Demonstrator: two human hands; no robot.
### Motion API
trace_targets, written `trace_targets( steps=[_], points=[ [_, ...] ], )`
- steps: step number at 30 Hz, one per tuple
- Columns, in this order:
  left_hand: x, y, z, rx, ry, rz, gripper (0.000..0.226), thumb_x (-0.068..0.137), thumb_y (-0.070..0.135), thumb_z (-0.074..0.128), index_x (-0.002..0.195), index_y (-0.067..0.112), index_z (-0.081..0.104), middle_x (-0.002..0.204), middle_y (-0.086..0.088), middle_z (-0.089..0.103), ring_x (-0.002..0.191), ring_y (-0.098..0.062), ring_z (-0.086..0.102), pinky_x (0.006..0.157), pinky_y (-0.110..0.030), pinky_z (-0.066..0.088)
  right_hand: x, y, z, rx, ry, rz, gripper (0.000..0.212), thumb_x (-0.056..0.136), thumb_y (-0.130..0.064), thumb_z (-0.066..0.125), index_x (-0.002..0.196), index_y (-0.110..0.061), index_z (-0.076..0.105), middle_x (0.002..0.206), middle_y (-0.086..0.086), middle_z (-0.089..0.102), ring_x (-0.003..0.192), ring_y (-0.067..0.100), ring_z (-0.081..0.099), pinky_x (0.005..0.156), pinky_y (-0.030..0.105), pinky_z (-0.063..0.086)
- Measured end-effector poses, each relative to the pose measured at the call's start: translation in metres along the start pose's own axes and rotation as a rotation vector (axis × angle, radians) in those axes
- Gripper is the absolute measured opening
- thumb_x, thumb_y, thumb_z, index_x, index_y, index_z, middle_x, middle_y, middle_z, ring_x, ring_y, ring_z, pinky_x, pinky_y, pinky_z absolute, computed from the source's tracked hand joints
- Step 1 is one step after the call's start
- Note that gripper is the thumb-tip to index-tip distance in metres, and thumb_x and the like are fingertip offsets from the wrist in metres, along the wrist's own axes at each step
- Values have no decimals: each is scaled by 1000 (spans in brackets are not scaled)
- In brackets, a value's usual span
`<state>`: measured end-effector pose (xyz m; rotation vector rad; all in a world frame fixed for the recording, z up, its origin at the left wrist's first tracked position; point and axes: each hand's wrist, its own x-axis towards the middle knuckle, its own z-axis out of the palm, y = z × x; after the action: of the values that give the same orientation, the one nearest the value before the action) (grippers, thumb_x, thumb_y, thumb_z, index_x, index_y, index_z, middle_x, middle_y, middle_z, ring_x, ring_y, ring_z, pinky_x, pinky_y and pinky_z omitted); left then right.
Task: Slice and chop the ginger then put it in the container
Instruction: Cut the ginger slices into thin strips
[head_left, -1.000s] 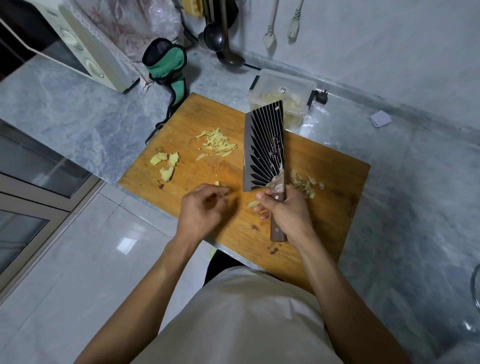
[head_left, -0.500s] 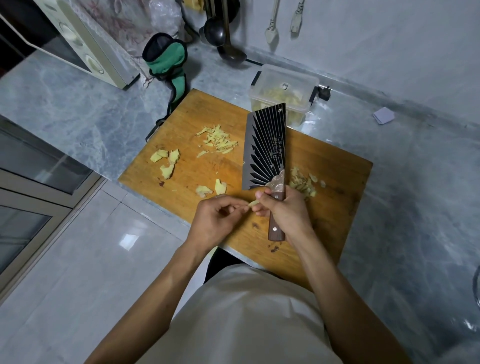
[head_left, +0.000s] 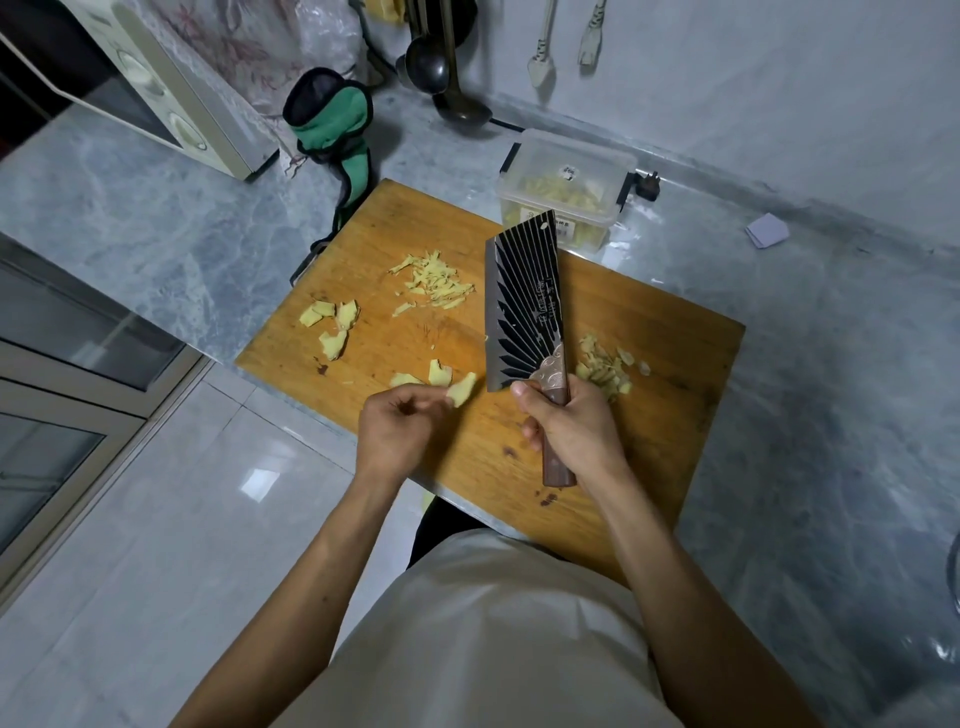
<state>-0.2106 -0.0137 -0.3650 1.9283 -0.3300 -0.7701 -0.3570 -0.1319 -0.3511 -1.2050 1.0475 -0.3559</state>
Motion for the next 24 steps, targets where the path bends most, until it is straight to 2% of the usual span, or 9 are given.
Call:
trace_targets(
  steps=[2, 4, 8, 14, 19, 24],
  points=[
    [10, -3, -8, -60, 80, -185, 11, 80, 8, 80, 82, 18, 77, 84, 0, 76, 71, -13, 68, 75, -28, 57, 0, 0, -3, -45, 4, 0, 15, 93, -21, 73, 87, -10, 66, 59, -3, 61, 48, 8, 56, 46, 24, 47],
    [18, -2, -11, -68, 126, -271, 7, 79, 7, 80, 84, 12, 77, 82, -7, 76, 63, -17, 67, 64, -28, 56, 0, 0, -4, -68, 5, -8, 17, 94, -23, 72, 85, -11, 65, 60, -1, 61, 47, 8, 56, 45, 23, 46],
    [30, 6, -5, -76, 200, -293, 7, 78, 10, 80, 83, 10, 75, 76, -6, 73, 59, -14, 63, 57, -25, 53, 1, 2, -3, -81, 4, -16, 18, 95, -23, 71, 84, -11, 65, 66, 0, 63, 48, 8, 56, 45, 23, 46],
    [39, 11, 10, -129, 174, -365, 2, 83, 2, 73, 83, 2, 71, 68, -11, 70, 48, -13, 62, 48, -21, 53, 4, 8, -4, -127, -11, -16, 22, 95, -26, 70, 85, -7, 65, 65, -1, 62, 49, 10, 55, 47, 27, 46],
    [43, 7, 12, -35, 178, -365, 5, 79, 4, 75, 76, 2, 73, 68, -13, 71, 52, -19, 63, 56, -28, 59, 6, 12, -5, -191, -35, -12, 30, 94, -31, 71, 89, -3, 62, 62, 1, 60, 50, 13, 55, 50, 30, 47],
    [43, 6, 14, 65, 199, -293, 13, 78, 14, 80, 71, 6, 73, 63, -8, 70, 51, -17, 62, 61, -33, 60, 4, 10, -5, -232, -65, -15, 27, 95, -29, 70, 89, -4, 62, 58, 2, 58, 46, 11, 53, 48, 28, 47]
  ],
)
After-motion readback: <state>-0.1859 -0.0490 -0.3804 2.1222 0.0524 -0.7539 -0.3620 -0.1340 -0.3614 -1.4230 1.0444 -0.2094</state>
